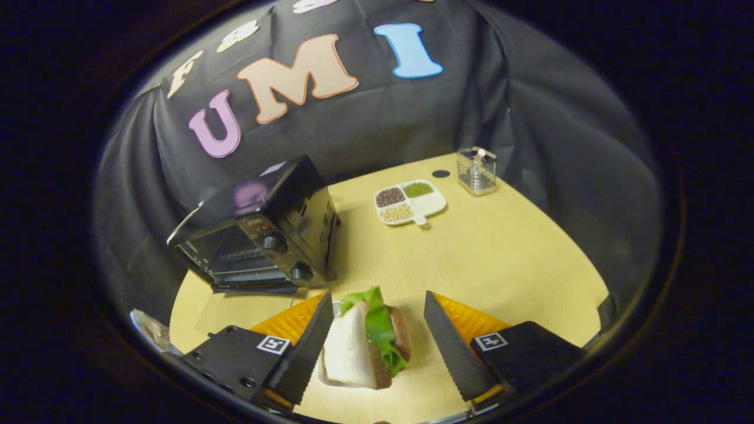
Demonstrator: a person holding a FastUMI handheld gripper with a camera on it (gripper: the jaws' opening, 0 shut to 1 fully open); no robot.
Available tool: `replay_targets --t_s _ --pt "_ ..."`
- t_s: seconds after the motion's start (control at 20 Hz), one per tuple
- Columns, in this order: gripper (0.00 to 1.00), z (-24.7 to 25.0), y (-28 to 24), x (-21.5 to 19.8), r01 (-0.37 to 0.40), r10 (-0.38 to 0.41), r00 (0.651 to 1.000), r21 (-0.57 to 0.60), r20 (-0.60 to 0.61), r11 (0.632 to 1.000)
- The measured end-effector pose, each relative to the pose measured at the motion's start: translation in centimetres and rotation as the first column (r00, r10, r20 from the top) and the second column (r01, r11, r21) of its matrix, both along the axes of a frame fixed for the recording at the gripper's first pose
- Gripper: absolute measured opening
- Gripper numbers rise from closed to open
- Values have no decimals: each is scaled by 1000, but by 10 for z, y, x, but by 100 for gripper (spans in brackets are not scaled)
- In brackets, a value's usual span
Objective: Open the toaster oven, put the food inside, and close the toaster oven door.
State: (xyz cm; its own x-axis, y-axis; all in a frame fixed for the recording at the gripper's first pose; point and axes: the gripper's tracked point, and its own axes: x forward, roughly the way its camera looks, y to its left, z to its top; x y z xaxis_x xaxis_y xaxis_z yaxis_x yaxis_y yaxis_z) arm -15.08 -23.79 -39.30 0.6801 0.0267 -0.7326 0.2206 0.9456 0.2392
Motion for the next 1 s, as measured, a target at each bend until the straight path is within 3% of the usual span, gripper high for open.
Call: replay_targets --t_s 0.1,0.25,0.5,0.7,1.0 --pt "98 -14 5 -8 -4 5 999 46 -34 999" --pt "82 -33 13 -12 -15 25 996 118 -84 993" --pt "56 -22 15 -4 36 -19 997 243 -70 969" --pt "36 -13 13 0 54 -38 997 244 -69 968" --pt "36 33 32 12 87 -89 996 315 -7 945"
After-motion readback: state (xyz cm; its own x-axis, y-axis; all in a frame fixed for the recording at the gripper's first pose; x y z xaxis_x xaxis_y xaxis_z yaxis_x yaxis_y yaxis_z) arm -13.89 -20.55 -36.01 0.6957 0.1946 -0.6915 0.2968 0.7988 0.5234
